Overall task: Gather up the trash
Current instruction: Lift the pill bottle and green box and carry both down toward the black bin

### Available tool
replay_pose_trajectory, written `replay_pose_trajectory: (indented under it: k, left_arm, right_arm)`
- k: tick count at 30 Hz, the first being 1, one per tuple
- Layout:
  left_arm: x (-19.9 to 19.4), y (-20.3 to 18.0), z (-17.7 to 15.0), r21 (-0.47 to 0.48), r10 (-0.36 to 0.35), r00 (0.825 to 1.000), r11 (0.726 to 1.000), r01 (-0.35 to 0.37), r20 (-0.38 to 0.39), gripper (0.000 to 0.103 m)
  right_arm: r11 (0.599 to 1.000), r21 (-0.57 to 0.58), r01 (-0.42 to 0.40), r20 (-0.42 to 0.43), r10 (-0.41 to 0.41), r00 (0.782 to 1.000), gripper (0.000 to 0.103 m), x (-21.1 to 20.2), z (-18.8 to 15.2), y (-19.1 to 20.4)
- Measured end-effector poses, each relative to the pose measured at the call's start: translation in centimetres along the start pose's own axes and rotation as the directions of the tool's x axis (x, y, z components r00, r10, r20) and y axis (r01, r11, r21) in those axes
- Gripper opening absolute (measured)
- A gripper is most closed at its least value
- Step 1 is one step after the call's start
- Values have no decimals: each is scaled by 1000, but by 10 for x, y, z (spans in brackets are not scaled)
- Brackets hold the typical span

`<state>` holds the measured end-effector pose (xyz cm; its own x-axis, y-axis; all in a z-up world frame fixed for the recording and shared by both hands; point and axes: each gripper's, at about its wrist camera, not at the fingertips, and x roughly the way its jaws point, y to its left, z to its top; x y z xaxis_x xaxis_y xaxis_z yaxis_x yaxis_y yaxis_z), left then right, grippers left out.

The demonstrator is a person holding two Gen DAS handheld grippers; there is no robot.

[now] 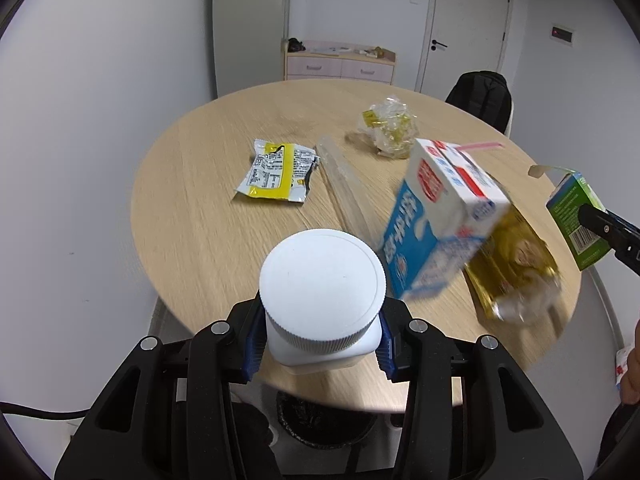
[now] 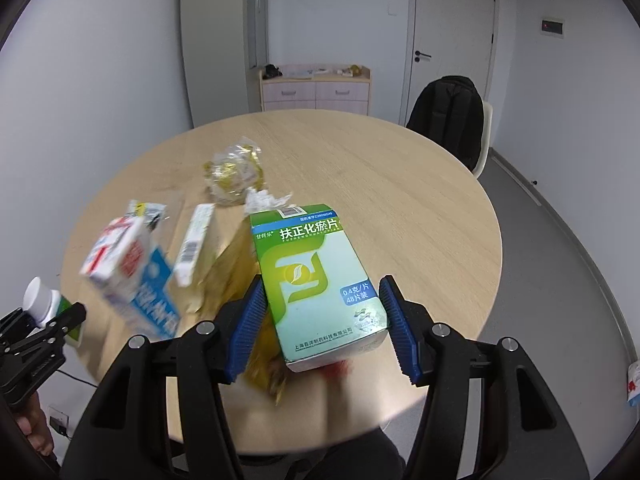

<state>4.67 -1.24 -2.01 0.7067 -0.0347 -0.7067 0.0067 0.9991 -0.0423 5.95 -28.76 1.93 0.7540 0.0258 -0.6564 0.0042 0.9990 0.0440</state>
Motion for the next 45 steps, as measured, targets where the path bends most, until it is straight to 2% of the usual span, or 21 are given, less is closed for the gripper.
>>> replay_pose_trajectory:
  k: [11, 18, 29, 35, 40, 45]
  left_arm:
    - [-45, -5, -43, 15, -38, 999, 999, 37, 35, 43]
    - [-60, -5, -75, -2, -66, 998, 998, 66, 23, 43]
    - [-67, -14, -113, 11, -86, 996, 996, 86, 4, 43]
    - [-52, -15, -131, 7, -121, 992, 993, 121, -29, 43]
    - [-35, -11, -142, -7, -123, 991, 992, 123, -53, 43]
    - [-23, -7, -154, -17, -124, 989, 992, 123, -77, 43]
  right_arm:
    - [999, 26, -42, 59, 40, 997, 55, -67, -55, 22]
    - [998, 23, -65, 47, 64, 997, 55, -83, -94, 39]
    - [998, 18, -64, -10, 64, 998, 55, -80, -148, 56]
    - [997, 23, -73, -52, 74, 996, 55, -58, -172, 65]
    - [998, 13, -61, -61, 62, 996, 54, -44, -182, 71]
    - [998, 14, -65, -51, 65, 997, 54, -48, -195, 74]
